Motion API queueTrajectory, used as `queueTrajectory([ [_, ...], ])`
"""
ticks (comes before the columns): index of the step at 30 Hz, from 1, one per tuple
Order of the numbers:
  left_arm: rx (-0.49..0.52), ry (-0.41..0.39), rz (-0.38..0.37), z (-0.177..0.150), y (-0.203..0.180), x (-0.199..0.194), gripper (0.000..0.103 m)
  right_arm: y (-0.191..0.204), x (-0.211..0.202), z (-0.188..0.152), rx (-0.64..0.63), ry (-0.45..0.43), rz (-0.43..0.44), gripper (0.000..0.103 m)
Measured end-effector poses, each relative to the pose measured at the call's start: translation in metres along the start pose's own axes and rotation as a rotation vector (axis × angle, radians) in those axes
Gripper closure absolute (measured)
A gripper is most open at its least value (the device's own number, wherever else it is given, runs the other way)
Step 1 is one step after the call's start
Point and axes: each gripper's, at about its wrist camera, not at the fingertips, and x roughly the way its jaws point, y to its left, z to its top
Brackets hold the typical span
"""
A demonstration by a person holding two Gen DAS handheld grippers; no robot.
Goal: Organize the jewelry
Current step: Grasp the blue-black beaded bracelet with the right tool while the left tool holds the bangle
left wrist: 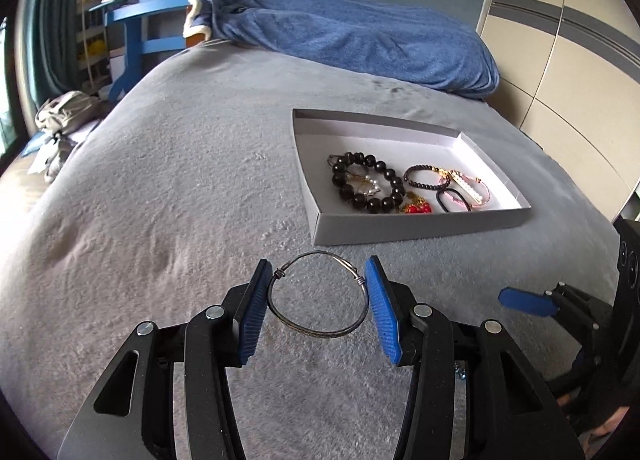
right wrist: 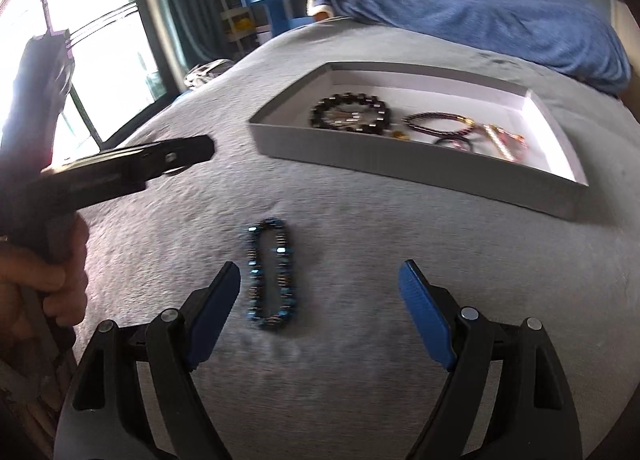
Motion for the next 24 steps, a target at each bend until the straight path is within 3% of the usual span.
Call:
queueTrajectory([
  [7, -0.014, -0.007, 0.004, 0.001, 0.003, -0.001, 0.054, 0.019, 0.015, 0.0, -0.08, 0.048, -0.012, 0.031],
  [11, -0.016, -0.005, 0.014, 0.001, 0.005, -0.001, 0.054, 0.022, 0.023, -0.002, -0.099, 0.08, -0.028, 0.05],
  [14, -0.024, 0.002, 0.008, 0.0, 0.006, 0.001, 0.054, 0.026, 0.022, -0.004, -0.123, 0.078, -0.025, 0.081],
  [16, -0.029, 0.004, 0.004, 0.0, 0.006, 0.002, 0.054, 0.029, 0.02, -0.004, -0.14, 0.074, -0.017, 0.088],
  [24, 0.004, -0.009, -0.015, 0.001, -0.004, 0.002, 0.054, 0.018, -0.003, 0.01, -0.12, -0.008, -0.027, 0.089],
])
